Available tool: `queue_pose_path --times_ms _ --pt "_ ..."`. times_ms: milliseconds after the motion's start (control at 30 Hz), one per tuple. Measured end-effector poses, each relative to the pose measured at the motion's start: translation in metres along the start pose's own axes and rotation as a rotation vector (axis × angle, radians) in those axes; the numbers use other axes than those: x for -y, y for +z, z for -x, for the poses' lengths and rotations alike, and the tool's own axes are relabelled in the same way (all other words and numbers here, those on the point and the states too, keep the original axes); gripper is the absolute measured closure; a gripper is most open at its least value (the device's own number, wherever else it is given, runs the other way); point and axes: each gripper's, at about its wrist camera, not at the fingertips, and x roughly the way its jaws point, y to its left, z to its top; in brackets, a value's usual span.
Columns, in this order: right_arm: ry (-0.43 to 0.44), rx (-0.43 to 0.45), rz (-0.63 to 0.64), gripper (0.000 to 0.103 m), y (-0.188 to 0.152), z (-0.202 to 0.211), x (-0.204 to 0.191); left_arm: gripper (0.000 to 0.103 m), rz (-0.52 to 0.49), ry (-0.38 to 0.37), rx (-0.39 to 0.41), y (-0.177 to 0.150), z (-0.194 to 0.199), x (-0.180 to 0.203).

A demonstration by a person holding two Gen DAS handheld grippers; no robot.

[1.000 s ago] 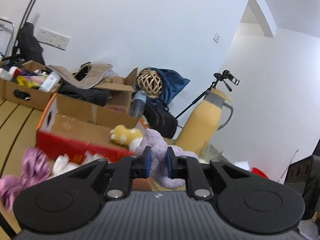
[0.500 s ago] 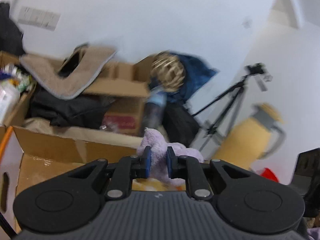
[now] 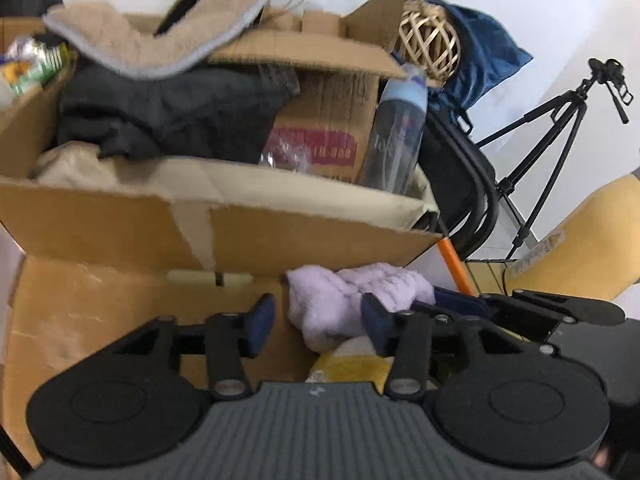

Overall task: Organize soft objects
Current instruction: 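Open both grippers to drop the towel and withdraw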

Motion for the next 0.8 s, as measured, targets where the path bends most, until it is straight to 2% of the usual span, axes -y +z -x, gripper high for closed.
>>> queue_pose_path --times_ms 33,133,200,300,400,467,567,800 --pt "0.004 -0.001 -0.013 0.080 0.001 0.003 0.002 0.043 -0.004 0.000 0.012 0.001 0.010 0.001" --pt "0.034 0.036 -0.071 0.071 0.002 0.028 0.016 0.043 -0.048 -0.001 0.050 0.007 0.049 0.010" --pt "0.035 0.064 -0.095 0.070 0.004 0.053 0.023 0.043 -0.081 0.011 0.079 0.008 0.077 0.018" --pt "0.032 0.113 -0.107 0.069 0.005 0.101 0.031 0.039 -0.118 0.032 0.114 0.004 0.123 0.030" --pt "0.028 0.160 -0.104 0.062 0.001 0.154 0.035 0.035 -0.148 0.059 0.148 -0.006 0.172 0.040" --pt "0.036 0.187 -0.109 0.057 -0.003 0.189 0.037 0.033 -0.174 0.074 0.176 -0.015 0.205 0.047" --pt "0.040 0.218 -0.101 0.056 -0.015 0.236 0.035 0.029 -0.206 0.091 0.230 -0.039 0.258 0.058" --pt "0.081 0.299 -0.069 0.047 -0.071 0.333 0.019 0.021 -0.297 0.116 0.361 -0.111 0.365 0.073"
